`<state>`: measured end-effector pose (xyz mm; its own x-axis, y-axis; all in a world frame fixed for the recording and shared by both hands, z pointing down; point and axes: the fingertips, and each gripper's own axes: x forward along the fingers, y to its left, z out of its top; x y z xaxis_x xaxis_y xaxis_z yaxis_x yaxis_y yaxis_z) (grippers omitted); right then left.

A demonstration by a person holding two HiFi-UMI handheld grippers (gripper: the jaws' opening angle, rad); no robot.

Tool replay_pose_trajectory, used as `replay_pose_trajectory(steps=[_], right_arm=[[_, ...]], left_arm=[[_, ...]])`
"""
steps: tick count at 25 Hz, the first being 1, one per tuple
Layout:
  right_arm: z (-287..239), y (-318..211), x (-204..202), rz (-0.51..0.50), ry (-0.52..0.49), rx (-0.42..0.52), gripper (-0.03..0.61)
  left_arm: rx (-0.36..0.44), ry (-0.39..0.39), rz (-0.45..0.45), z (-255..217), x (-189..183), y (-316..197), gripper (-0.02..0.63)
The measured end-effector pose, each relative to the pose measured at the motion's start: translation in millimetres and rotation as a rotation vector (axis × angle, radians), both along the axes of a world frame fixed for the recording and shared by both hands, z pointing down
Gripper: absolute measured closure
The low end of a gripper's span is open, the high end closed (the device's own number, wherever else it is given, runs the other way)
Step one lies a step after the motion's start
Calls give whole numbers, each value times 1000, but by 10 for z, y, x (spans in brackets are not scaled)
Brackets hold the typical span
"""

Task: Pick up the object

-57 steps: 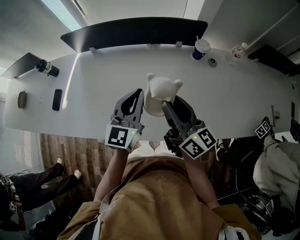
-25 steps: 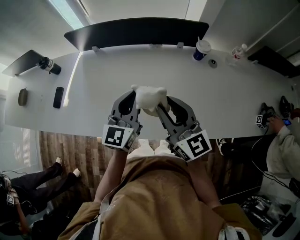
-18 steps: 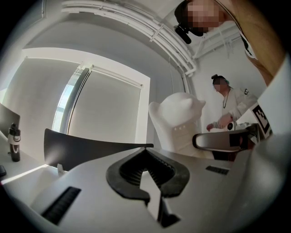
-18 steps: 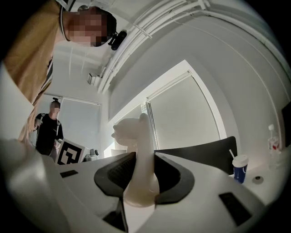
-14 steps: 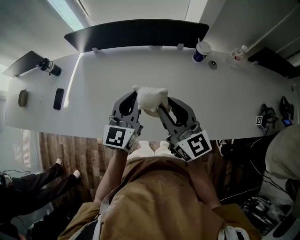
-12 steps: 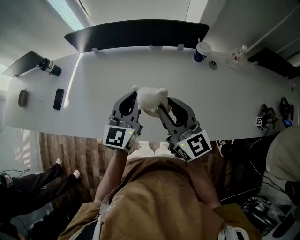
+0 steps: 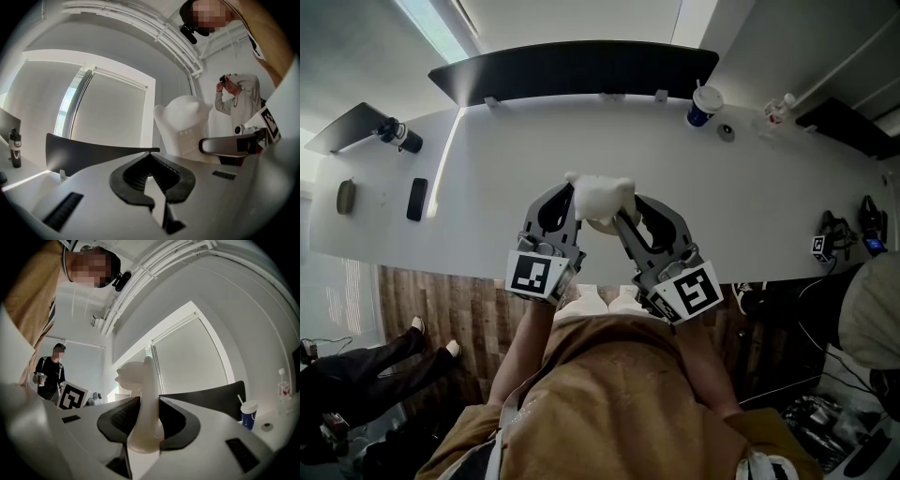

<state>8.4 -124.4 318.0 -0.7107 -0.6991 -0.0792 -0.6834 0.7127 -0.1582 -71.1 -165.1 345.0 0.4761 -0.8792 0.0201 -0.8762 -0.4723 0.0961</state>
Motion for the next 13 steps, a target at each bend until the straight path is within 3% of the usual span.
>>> replay_pose_trajectory(steps=[13], right_arm=[[-35, -11, 4, 3, 5, 13, 442]], left_arm=[[8, 1, 1, -35, 6, -17, 607]])
